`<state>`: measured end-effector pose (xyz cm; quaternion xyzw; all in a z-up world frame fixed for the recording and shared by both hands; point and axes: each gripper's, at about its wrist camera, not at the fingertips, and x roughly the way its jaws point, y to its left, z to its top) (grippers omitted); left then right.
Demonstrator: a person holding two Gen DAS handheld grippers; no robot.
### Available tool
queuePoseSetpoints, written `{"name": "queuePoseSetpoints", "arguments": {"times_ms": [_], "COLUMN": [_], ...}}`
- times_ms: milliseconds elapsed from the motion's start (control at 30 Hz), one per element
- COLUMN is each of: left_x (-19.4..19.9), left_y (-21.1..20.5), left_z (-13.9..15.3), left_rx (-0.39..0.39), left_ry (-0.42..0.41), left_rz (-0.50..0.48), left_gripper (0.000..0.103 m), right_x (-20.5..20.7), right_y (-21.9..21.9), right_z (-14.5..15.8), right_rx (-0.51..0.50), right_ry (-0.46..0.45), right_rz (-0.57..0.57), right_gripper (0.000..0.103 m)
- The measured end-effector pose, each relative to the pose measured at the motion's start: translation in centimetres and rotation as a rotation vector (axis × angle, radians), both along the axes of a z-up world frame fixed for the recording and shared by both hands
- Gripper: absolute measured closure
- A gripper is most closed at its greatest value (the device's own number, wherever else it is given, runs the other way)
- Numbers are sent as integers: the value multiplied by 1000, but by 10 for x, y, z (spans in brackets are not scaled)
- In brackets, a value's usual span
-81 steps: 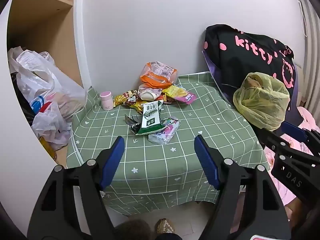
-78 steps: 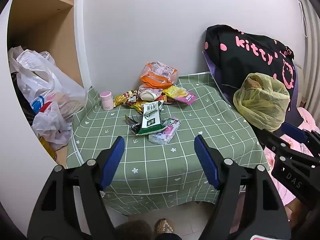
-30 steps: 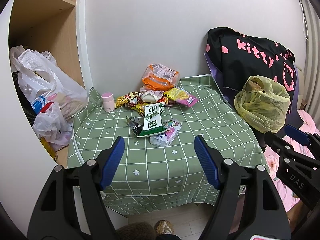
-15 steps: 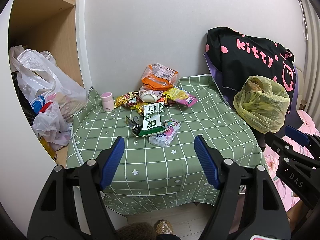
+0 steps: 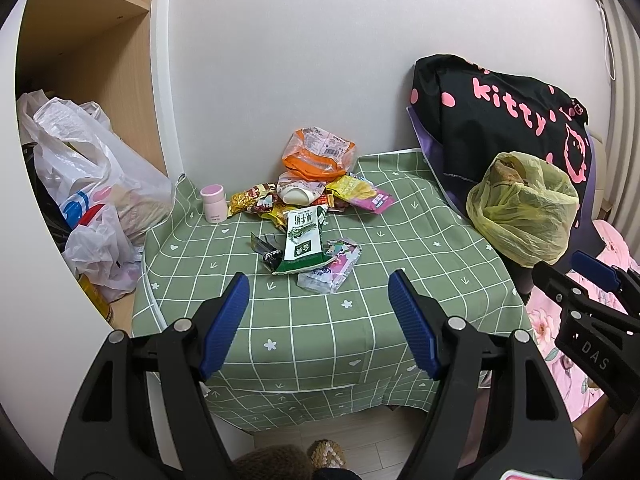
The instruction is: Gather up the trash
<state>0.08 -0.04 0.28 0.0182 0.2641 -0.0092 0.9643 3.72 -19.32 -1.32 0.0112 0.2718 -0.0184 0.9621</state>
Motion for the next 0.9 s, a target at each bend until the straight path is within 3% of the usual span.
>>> {"name": "queuePoseSetpoints", "arguments": {"times_ms": [600,900], "left_x": [8,63], "left_y": [11,60], "left_z": [-4,-17], "left_rx": [-11,-61], "left_ry": [1,10], "left_rz": [13,67], "left_gripper": [35,35], "right_x": [9,63], "right_y": [0,3], "right_z": [0,-21], "right_rx": [2,8], "right_ry": [6,28], "right_rz": [5,55], "right_gripper": [46,46]}}
